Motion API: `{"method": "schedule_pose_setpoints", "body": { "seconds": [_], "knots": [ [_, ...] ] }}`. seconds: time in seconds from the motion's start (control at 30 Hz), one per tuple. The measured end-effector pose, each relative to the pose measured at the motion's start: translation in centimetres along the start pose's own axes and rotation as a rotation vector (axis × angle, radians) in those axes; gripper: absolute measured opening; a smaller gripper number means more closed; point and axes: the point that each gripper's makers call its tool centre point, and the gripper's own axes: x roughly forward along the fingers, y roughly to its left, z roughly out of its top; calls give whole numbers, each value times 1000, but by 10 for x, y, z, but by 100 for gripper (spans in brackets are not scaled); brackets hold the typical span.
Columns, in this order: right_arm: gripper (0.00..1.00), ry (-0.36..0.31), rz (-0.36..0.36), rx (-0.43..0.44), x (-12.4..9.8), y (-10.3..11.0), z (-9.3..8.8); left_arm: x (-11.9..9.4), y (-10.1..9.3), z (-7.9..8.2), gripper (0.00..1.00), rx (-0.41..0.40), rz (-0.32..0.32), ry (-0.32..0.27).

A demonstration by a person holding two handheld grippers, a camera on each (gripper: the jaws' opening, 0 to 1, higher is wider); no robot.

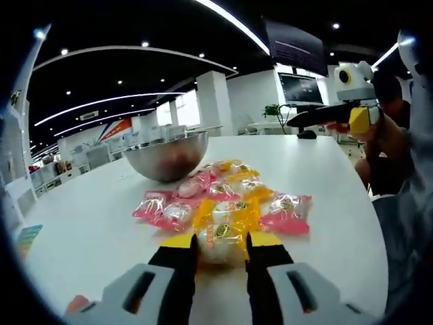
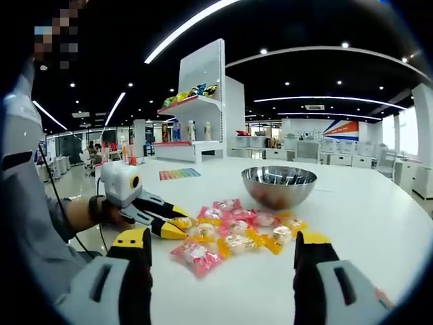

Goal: Pick up the marshmallows scattered on the table and place them into the bowl on the table

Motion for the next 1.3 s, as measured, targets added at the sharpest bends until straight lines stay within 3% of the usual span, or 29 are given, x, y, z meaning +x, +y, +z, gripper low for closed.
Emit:
{"method": "schedule_pose_setpoints", "body": {
  "seconds": [0.4,1.0,1.1,1.2,1.3],
  "knots": [
    [82,-3,6,-2,0,1,1,-7,0,17,28,-11,6,-56],
    [82,-1,12,3,3,0,-1,-54,18,75,27,30,90,-151],
    [82,0,15,5,4,1,-2,-57,25,90,27,52,102,-158],
    [82,3,15,4,5,0,-3,-59,35,120,27,92,103,-176],
    [82,-2,16,6,6,0,-2,-57,47,159,22,104,94,-232]
  ]
}}
